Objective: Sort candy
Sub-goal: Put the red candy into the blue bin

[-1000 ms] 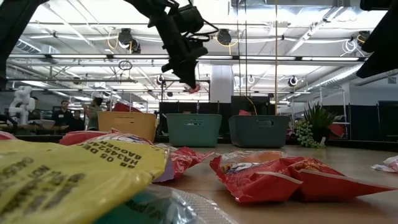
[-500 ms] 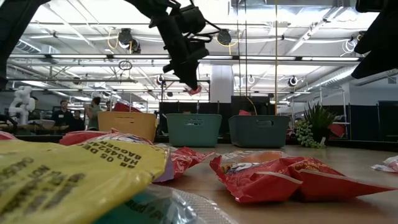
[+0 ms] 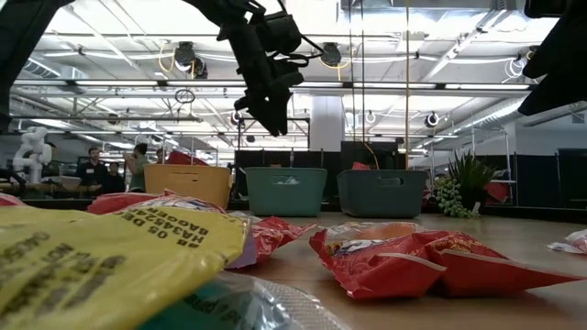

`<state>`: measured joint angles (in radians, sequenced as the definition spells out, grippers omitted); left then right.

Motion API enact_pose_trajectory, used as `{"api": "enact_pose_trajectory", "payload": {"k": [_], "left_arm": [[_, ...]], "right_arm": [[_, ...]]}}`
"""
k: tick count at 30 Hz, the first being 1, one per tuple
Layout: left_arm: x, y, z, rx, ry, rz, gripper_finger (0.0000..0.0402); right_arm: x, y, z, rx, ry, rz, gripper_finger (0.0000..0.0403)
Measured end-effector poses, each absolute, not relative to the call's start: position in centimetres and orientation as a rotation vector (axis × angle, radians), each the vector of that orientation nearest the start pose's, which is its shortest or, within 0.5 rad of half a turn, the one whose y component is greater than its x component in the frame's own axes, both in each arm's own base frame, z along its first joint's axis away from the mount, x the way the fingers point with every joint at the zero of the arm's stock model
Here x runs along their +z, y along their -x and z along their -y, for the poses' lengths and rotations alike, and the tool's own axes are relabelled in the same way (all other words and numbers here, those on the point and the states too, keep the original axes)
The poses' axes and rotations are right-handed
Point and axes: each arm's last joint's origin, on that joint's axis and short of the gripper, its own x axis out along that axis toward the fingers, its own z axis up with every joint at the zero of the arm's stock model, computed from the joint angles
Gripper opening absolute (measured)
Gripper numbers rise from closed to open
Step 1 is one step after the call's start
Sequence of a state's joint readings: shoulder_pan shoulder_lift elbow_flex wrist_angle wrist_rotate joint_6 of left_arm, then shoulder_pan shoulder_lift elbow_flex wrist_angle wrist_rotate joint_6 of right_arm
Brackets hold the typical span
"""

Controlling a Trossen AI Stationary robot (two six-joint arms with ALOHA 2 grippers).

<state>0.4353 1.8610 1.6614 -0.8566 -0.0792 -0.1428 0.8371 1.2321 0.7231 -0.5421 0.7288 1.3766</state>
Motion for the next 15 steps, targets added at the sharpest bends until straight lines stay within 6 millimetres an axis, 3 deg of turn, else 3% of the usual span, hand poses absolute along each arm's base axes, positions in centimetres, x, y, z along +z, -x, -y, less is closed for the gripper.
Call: {"api": "enact_pose_trajectory", "payload": {"k": [9,15], "left_arm": [[28.3,-36.2,-15.7,0.506,0.285,-1.026,0.0151],[29.0,-36.4,-12.0,0.423,0.237,-1.079,0.0151]], "right_arm": [[20.8,-16.2,-15.1,-0.390,-0.578,-0.628,0.0242],[20.8,-16.2,-15.1,-0.388,-0.582,-0.626,0.0242]]}}
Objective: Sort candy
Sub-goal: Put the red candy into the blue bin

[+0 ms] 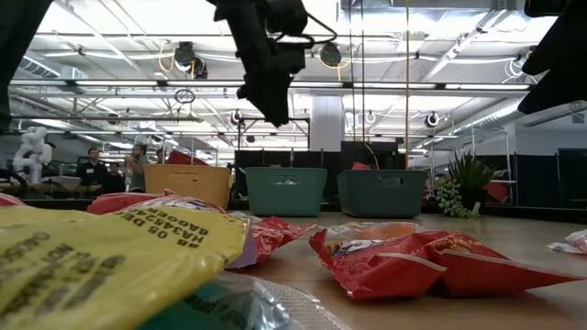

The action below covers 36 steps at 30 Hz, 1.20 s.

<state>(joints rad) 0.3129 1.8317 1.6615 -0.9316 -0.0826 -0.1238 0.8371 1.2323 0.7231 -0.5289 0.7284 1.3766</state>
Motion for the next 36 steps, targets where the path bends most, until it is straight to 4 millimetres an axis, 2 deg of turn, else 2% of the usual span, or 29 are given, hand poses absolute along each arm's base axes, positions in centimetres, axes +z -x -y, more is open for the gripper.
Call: {"api": "enact_pose_trajectory", "payload": {"k": [6,9,12,19,23,30,36], "left_arm": [[28.9,-37.7,-6.8,0.317,0.194,-1.080,0.0151],[27.9,-37.9,-4.2,0.291,0.208,-1.103,0.0151],[27.1,-37.3,-1.5,0.274,0.229,-1.140,0.0151],[26.4,-35.2,5.3,0.244,0.309,-1.152,0.0151],[26.1,-34.3,8.5,0.285,0.357,-1.144,0.0151],[25.8,-33.2,12.7,0.287,0.407,-1.137,0.0151],[25.5,-33.1,15.9,0.047,0.185,-1.097,0.0151]], "right_arm": [[20.9,-16.3,-15.2,-0.384,-0.589,-0.623,0.0242],[20.9,-16.3,-15.2,-0.383,-0.590,-0.622,0.0242],[20.9,-16.3,-15.2,-0.383,-0.591,-0.622,0.0242],[20.9,-16.3,-15.2,-0.381,-0.593,-0.620,0.0242],[20.9,-16.3,-15.2,-0.380,-0.595,-0.620,0.0242],[20.9,-16.3,-15.2,-0.376,-0.591,-0.620,0.0242],[20.8,-16.2,-15.4,-0.336,-0.613,-0.696,0.0242]]}}
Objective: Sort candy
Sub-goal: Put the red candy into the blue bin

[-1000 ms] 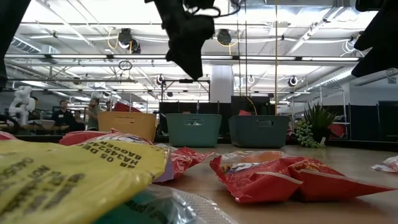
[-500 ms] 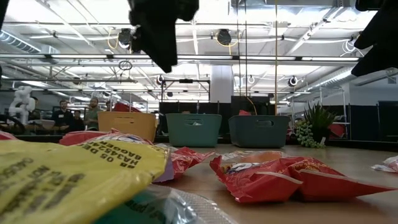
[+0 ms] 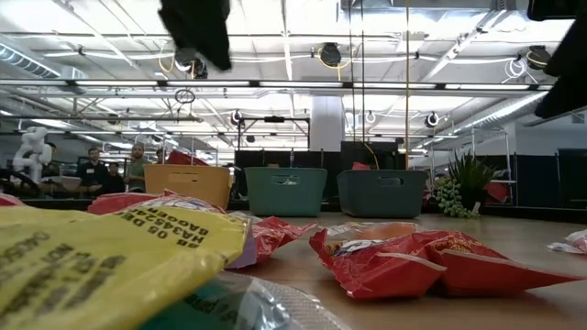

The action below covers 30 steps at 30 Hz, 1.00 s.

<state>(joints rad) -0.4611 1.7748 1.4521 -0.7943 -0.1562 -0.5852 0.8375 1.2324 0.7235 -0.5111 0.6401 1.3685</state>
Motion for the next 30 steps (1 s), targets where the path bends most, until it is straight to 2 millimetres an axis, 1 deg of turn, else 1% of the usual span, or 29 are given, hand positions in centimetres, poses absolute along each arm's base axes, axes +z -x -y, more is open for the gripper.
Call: {"api": "enact_pose_trajectory", "payload": {"k": [3,7,11,18,22,25,29,30], "left_arm": [[24.7,-33.6,17.9,-0.090,0.069,-1.043,0.0151],[22.5,-34.1,19.2,-0.120,0.014,-1.076,0.0151],[20.0,-34.8,20.1,-0.148,0.010,-1.118,0.0151],[15.3,-35.4,20.8,-0.144,0.013,-1.263,0.0150],[13.7,-35.4,21.1,-0.116,0.005,-1.313,0.0144],[13.4,-35.3,21.1,-0.102,0.009,-1.333,0.0112],[14.1,-35.1,20.9,-0.102,-0.002,-1.324,0.0029],[14.3,-35.0,20.8,-0.098,-0.004,-1.322,0.0020]], "right_arm": [[20.8,-16.2,-15.5,-0.324,-0.621,-0.716,0.0242],[20.8,-16.2,-15.6,-0.312,-0.631,-0.731,0.0242],[20.8,-16.3,-15.6,-0.309,-0.636,-0.728,0.0242],[20.8,-16.3,-15.6,-0.308,-0.637,-0.727,0.0242],[20.8,-16.3,-15.6,-0.307,-0.638,-0.726,0.0242],[20.8,-16.3,-15.6,-0.307,-0.638,-0.726,0.0242],[20.8,-16.3,-15.6,-0.308,-0.637,-0.727,0.0242],[20.8,-16.3,-15.6,-0.309,-0.636,-0.727,0.0242]]}}
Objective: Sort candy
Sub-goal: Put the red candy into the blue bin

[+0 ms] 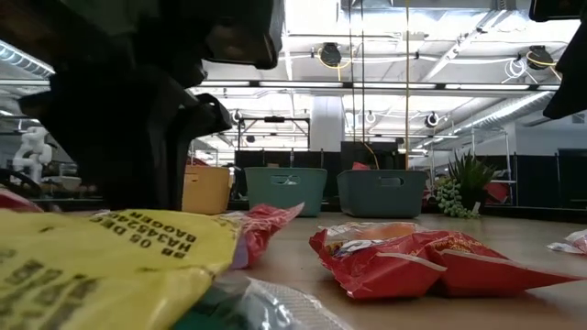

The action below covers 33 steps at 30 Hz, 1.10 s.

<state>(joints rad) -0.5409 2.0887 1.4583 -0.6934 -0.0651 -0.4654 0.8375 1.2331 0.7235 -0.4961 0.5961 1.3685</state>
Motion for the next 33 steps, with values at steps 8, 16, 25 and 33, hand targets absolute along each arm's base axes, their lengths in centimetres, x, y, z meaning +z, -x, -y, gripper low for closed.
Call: {"api": "enact_pose_trajectory", "payload": {"k": [8,16,25,33], "left_arm": [[16.7,-34.7,20.3,-0.087,0.000,-1.269,0.0015],[21.0,-34.2,18.8,-0.093,0.054,-1.182,0.0013],[25.6,-35.7,11.3,0.042,0.122,-1.037,0.0012],[26.9,-38.7,2.6,0.090,0.076,-0.850,0.0012]], "right_arm": [[20.8,-16.2,-15.6,-0.309,-0.635,-0.728,0.0242],[20.8,-16.2,-15.6,-0.309,-0.635,-0.728,0.0242],[20.8,-16.2,-15.6,-0.309,-0.634,-0.728,0.0242],[20.8,-16.2,-15.6,-0.312,-0.641,-0.726,0.0242]]}}
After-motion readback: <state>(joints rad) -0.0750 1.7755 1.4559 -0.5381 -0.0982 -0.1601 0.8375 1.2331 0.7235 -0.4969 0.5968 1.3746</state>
